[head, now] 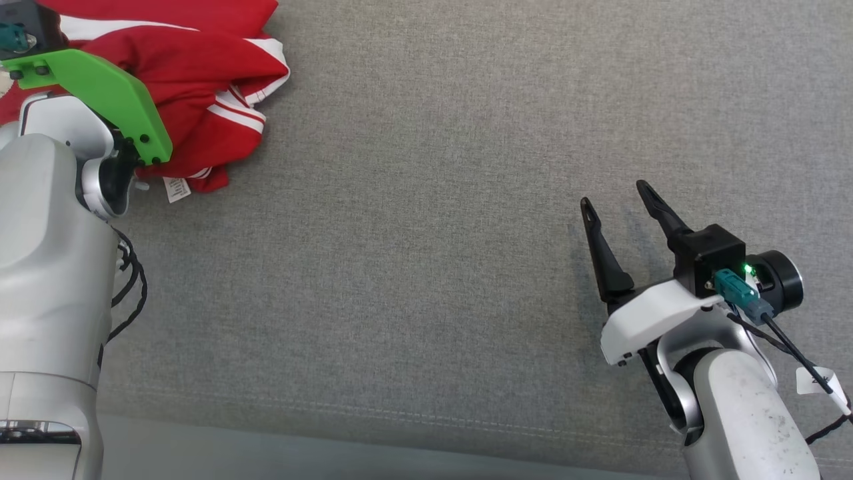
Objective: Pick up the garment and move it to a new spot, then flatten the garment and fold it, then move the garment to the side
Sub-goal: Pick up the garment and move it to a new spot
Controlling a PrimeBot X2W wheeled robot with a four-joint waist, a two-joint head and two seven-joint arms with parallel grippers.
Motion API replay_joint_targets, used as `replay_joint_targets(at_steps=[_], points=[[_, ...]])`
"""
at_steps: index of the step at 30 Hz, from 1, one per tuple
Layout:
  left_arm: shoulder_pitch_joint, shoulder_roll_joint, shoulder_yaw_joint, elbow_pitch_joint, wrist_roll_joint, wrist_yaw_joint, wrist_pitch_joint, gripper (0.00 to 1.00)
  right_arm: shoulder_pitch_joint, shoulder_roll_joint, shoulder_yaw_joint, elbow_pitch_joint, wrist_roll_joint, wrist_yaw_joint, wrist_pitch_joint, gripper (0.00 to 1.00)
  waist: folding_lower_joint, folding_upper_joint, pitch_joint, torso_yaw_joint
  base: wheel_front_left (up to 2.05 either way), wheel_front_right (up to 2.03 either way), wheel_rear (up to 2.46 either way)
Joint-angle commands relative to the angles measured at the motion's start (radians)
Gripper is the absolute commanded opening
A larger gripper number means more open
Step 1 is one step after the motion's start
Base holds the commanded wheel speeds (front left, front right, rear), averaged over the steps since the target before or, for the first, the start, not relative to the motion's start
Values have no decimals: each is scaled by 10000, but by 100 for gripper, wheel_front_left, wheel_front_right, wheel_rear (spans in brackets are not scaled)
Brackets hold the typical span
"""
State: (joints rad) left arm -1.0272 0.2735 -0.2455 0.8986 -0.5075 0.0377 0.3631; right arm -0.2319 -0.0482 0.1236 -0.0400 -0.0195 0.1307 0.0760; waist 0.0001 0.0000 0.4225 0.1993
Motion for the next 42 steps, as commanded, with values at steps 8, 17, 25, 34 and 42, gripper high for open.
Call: replay_joint_targets(at_steps=[8,17,25,34,42], points=[[-475,135,-256,-156,273,-174,-782,0,166,-38,119,651,577,1,-394,100,-1,0,-1229,-127,0,0,0],[-747,-52,-681,-808,539,-372,-1268,0,430,-37,298,1405,1205,1,-809,100,-1,0,-2564,-544,0,0,0],[-858,-413,-1089,-1532,610,-541,-1099,0,574,-38,440,1849,1650,1,-1133,100,-1,0,-3397,-1157,0,0,0],[-540,-862,-1598,-2667,482,-811,-767,0,635,-34,306,2145,1835,1,-1288,100,-1,0,-3895,-2290,0,0,0],[-193,-1402,-1696,-3267,231,-586,-666,0,278,-35,322,2131,1921,1,-1342,100,-1,0,-3613,-3392,0,0,0]])
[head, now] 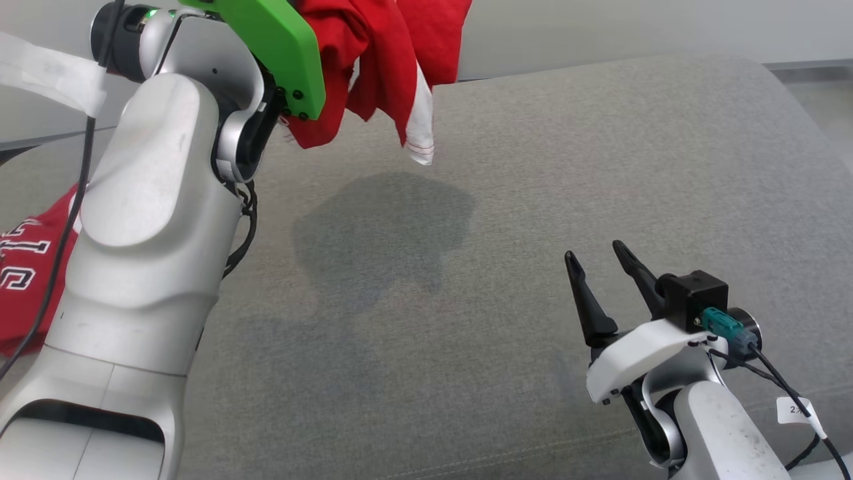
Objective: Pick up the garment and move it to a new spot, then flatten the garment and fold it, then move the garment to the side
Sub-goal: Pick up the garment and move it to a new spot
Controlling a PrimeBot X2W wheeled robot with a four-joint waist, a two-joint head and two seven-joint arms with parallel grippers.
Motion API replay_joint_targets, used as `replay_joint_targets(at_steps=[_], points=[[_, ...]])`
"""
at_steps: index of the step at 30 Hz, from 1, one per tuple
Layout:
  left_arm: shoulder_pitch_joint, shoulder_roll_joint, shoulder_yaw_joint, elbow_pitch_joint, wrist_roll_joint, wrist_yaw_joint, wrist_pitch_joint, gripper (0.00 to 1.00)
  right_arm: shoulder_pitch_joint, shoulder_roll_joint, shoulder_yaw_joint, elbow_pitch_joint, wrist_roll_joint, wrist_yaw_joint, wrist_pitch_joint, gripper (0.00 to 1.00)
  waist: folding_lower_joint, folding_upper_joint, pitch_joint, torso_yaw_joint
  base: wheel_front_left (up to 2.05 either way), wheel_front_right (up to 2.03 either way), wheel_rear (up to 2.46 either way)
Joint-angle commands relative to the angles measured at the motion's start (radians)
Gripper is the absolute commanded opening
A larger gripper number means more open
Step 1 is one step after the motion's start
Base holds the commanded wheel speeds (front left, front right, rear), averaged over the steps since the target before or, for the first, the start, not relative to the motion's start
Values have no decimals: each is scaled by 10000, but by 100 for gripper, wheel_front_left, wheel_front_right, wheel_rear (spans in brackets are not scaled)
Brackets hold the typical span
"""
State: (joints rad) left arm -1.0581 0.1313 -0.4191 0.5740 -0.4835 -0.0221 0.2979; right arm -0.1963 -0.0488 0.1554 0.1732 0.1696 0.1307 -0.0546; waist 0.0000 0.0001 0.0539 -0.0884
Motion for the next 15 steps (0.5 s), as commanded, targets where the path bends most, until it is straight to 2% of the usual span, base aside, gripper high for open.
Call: replay_joint_targets(at_steps=[1,8,15], points=[[130,-35,68,-17,-63,97,-17,0,-133,-30,-3,4,43,1,-65,100,0,-1,141,-629,0,0,0],[314,-267,242,446,-20,1135,-140,0,-407,-22,-48,12,155,1,-212,100,0,-1,712,-1075,0,0,0],[742,-424,-33,995,-78,1176,-219,0,-623,-22,-260,154,256,1,-459,100,0,-1,1208,-949,0,0,0]])
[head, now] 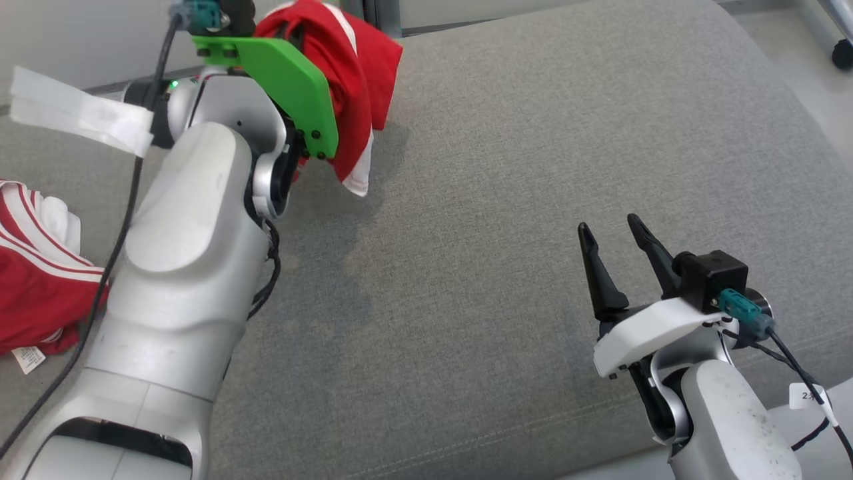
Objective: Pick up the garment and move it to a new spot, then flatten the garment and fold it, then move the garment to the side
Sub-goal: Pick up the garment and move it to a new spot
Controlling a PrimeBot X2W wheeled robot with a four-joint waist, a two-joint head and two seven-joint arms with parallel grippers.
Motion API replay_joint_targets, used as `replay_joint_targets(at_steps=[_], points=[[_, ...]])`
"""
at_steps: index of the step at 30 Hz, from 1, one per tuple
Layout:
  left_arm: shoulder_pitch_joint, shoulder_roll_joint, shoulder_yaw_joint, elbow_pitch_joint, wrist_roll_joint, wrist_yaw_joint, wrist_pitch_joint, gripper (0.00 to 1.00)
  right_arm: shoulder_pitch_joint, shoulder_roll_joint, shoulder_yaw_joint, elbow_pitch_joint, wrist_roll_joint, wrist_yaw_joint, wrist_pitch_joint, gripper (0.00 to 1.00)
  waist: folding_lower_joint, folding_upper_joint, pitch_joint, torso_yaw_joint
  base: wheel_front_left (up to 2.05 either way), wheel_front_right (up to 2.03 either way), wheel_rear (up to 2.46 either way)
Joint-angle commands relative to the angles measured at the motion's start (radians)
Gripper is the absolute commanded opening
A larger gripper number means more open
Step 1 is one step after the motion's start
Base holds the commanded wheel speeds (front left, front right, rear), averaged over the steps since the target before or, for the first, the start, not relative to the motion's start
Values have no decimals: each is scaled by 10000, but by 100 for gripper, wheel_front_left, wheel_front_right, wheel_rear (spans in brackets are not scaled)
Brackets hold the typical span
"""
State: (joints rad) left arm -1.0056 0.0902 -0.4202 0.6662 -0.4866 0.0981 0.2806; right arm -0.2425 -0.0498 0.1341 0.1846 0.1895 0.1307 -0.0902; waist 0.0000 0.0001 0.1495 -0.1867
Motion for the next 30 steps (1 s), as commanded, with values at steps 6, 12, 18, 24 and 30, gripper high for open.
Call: replay_joint_targets(at_steps=[6,12,18,24,30], points=[[889,-207,-433,457,-138,-183,-134,0,-323,-16,-67,251,155,1,-215,100,0,-1,364,357,0,0,0],[1694,-295,-841,666,-260,-304,-247,0,-291,-17,-130,388,146,1,-295,100,0,-1,302,632,0,0,0],[2688,-374,-1459,415,-808,-918,-25,0,-183,-16,-231,481,84,1,-220,100,0,-1,132,990,0,0,0],[3202,-386,-2273,-126,-1253,-1100,-21,0,-166,-20,-127,509,162,1,-167,100,0,-1,-62,1141,0,0,0],[3558,-385,-2857,-277,-1530,-995,232,0,-86,-19,-117,558,223,1,-153,100,0,-1,-218,1177,0,0,0]])
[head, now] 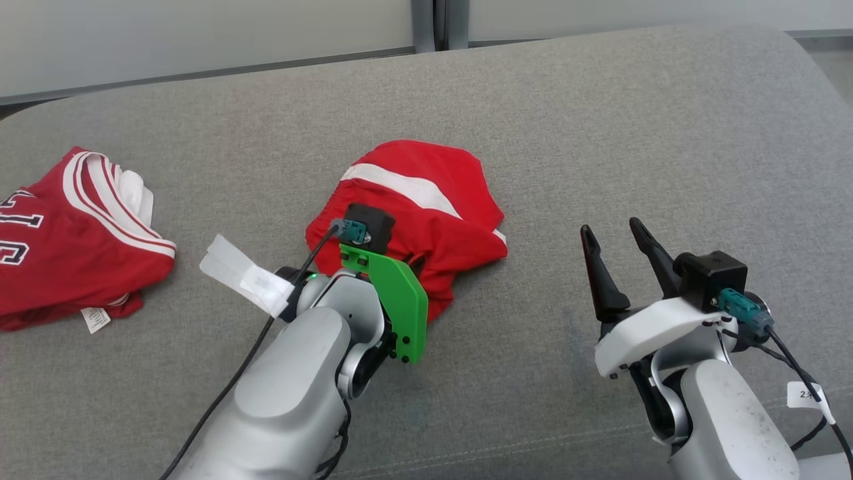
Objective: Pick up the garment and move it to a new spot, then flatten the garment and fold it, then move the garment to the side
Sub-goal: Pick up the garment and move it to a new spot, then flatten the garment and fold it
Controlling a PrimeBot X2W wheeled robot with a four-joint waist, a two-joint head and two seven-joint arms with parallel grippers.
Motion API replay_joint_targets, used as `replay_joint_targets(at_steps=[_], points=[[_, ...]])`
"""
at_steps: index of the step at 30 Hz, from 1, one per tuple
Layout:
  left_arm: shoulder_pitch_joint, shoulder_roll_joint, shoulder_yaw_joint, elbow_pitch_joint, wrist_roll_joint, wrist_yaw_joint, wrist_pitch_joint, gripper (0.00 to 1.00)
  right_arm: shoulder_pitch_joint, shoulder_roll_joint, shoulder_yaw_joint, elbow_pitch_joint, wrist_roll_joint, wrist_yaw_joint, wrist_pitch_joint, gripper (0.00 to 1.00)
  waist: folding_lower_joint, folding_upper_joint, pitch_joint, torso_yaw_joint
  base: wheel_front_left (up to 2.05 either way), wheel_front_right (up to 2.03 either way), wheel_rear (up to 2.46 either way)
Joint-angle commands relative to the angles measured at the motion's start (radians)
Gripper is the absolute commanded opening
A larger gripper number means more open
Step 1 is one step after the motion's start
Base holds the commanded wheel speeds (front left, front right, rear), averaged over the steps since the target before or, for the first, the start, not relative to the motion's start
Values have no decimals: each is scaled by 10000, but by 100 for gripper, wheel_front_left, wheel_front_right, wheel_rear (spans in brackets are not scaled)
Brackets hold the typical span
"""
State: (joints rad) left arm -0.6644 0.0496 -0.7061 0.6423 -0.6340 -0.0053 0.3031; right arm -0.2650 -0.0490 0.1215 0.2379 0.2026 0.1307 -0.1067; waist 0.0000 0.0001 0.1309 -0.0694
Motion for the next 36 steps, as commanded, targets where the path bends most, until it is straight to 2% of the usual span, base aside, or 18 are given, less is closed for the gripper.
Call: replay_joint_targets(at_steps=[1,2,3,8,15,21,25,36], points=[[202,23,-33,-48,-136,35,20,0,162,-26,9,38,98,1,1,100,0,-1,-66,1,0,0,0],[249,22,-67,-63,-189,46,23,20,182,-26,14,46,101,1,3,100,0,-1,-98,-5,0,0,0],[252,21,-84,-92,-187,79,-40,100,189,-26,10,42,94,1,6,100,0,-1,-128,-10,0,0,0],[168,81,85,-166,-349,246,-7,100,361,-26,-4,49,53,1,46,100,0,-1,-328,-25,0,0,0],[-628,746,549,-801,-498,780,825,100,581,-26,147,28,139,1,128,100,0,-1,-622,-169,0,0,0],[-1326,1250,894,-681,-756,1061,1870,100,496,-26,395,-45,199,1,128,100,0,-1,-462,-732,0,0,0],[-1666,1370,964,-502,-841,1142,2345,100,459,-26,428,-126,148,1,136,100,0,-1,-238,-1075,0,0,0],[-2920,2346,768,455,-132,1492,3110,100,70,-19,628,-451,80,1,50,100,0,-1,1047,-2196,0,0,0]])
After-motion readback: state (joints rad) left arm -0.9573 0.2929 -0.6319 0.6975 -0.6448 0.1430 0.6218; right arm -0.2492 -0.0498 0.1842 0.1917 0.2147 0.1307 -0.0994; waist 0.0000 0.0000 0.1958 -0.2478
